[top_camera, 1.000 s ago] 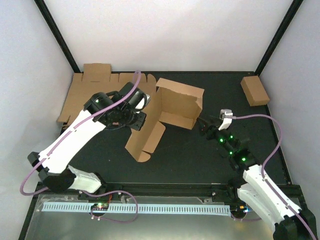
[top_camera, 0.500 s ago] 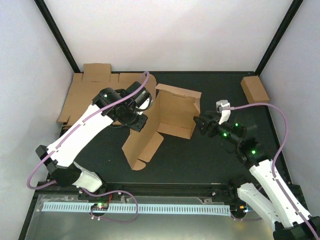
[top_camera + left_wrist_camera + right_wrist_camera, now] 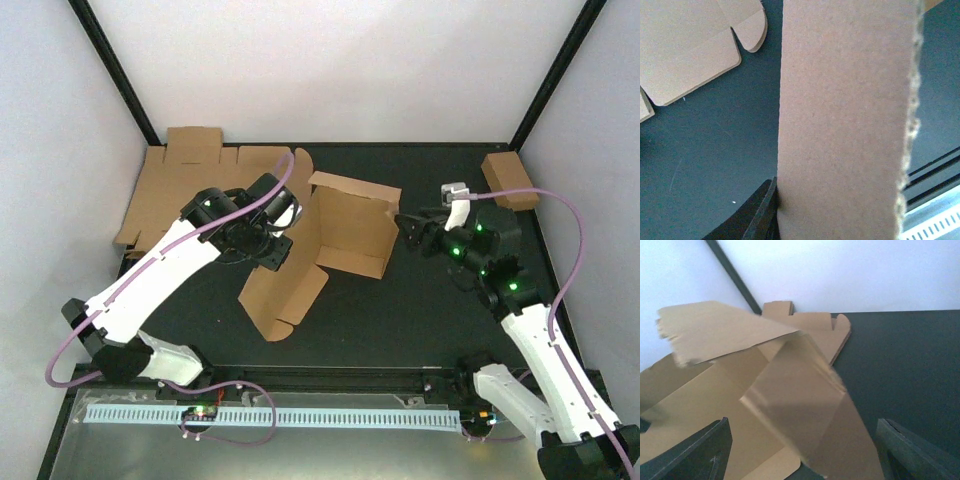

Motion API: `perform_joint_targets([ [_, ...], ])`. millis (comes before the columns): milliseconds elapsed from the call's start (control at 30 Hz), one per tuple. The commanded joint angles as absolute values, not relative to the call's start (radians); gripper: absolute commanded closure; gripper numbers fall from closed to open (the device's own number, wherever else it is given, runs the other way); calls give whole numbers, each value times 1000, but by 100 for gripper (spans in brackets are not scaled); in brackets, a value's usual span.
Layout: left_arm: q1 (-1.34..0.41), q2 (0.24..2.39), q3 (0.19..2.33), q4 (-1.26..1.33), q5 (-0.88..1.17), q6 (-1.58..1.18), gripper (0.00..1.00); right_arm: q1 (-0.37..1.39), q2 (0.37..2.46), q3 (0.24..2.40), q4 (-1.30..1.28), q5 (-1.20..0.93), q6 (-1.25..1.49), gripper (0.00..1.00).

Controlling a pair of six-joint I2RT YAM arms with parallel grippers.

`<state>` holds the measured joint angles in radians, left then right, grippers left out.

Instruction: Fold the paper box

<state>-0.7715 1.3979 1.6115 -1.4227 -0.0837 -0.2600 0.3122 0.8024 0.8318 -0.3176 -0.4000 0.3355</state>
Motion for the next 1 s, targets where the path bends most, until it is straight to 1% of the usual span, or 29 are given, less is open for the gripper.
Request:
perform_joint_targets([
  [0,-764,1370,1584,-1392,-36,-254,71,261,810,846,-286,-389,409,19],
  [100,-764,1363,1587,-1376,-26,-254,66,244,815,825,-239,-409,429,20],
  [167,-764,1357,1598,-1372,-30,-253,60,244,838,829,-228,-426,425,21],
  [300,-764,1332,1628,-1359,-32,-253,45,244,878,827,-209,-442,421,21],
  [433,-764,1289,1638,-1304,-20,-242,25,244,900,828,-213,-445,407,21],
  [633,-756,1222,1695,-1245,-18,-231,8,244,917,822,-202,-446,401,21],
  [800,-735,1234,1816,-1281,-8,-231,6,244,941,828,-202,-448,389,21],
  [967,-679,1235,1881,-1255,14,-225,6,243,950,825,-211,-445,371,21],
])
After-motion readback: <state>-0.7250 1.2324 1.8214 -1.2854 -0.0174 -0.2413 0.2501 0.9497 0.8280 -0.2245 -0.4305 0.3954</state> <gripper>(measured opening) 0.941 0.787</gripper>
